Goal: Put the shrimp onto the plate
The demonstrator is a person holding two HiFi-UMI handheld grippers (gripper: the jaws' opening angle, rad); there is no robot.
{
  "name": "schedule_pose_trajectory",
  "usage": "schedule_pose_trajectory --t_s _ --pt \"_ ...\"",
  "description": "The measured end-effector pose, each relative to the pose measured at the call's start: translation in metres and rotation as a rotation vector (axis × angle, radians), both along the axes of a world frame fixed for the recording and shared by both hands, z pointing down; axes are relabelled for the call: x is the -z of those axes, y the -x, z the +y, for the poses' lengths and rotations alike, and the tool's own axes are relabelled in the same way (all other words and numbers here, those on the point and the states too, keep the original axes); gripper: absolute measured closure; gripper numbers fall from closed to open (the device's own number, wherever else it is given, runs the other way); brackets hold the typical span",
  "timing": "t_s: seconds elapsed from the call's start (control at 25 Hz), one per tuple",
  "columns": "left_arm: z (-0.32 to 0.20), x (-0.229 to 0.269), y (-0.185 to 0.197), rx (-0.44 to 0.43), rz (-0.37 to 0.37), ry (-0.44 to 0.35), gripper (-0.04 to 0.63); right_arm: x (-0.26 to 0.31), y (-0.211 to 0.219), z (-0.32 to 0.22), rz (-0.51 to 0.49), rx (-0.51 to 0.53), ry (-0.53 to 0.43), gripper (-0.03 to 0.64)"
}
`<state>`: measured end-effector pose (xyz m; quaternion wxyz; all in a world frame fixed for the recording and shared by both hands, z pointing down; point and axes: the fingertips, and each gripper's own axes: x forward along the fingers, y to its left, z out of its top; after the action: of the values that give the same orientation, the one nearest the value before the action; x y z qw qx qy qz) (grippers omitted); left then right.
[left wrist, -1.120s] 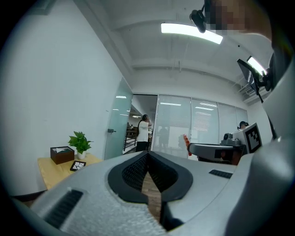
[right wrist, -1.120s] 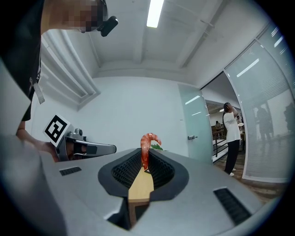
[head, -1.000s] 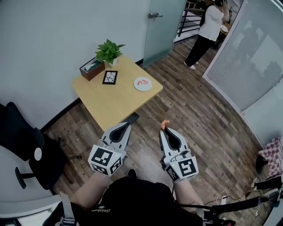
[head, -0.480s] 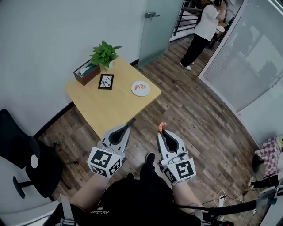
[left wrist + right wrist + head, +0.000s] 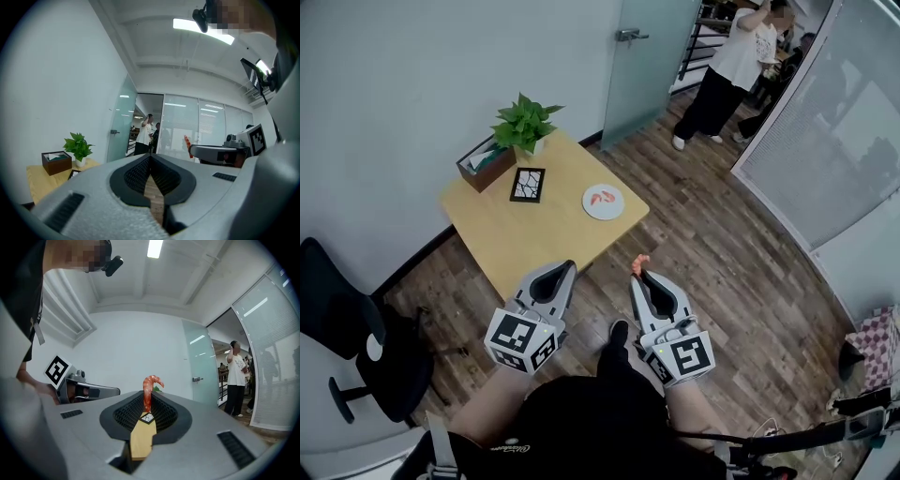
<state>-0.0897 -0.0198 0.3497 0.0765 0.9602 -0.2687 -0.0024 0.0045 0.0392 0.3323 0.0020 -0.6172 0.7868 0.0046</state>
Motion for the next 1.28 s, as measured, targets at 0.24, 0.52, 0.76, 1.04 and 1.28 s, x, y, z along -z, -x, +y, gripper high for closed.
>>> schedule_pose_trajectory --t_s 0.24,0.52,0.76,1.04,1.28 --pt "-0.046 0.005 -0.043 0.038 -0.009 0.003 0.594 0.000 -0.045 -0.045 -0.008 0.040 0.017 0.571" --pt "-0.103 0.019 -0.124 0.066 -0.023 -0.012 0.595 0.011 -0.113 -0.103 -0.011 0.118 -0.001 0.571" --pt "-0.146 0.027 -0.177 0.107 -0.027 -0.045 0.594 0.014 -0.167 -0.150 -0.010 0.166 -0.004 0.571" --pt "-0.175 0.006 -0.170 0.190 -0.056 -0.004 0.594 0.006 -0.164 -0.192 -0.022 0.241 0.017 0.571" --pt "-0.198 0.015 -0.157 0.197 -0.050 -0.043 0.594 0.016 -0.146 -0.215 -0.018 0.241 -0.009 0.571"
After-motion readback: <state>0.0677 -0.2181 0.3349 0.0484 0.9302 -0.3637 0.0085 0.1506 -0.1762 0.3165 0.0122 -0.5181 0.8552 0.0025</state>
